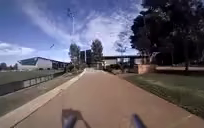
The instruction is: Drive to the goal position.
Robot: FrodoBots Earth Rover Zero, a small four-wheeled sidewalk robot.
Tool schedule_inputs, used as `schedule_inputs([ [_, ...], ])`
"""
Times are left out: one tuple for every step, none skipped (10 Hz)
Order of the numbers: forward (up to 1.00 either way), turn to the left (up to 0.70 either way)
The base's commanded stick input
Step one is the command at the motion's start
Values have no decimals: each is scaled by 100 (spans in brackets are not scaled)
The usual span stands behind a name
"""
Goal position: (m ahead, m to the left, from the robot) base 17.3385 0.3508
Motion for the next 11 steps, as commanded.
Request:
schedule_inputs([
  [100, 0],
  [100, 0],
  [100, 0],
  [100, 0],
  [100, 0],
  [100, 0],
  [100, 0],
  [100, 0],
  [100, 0],
  [100, 0],
  [100, 0],
])
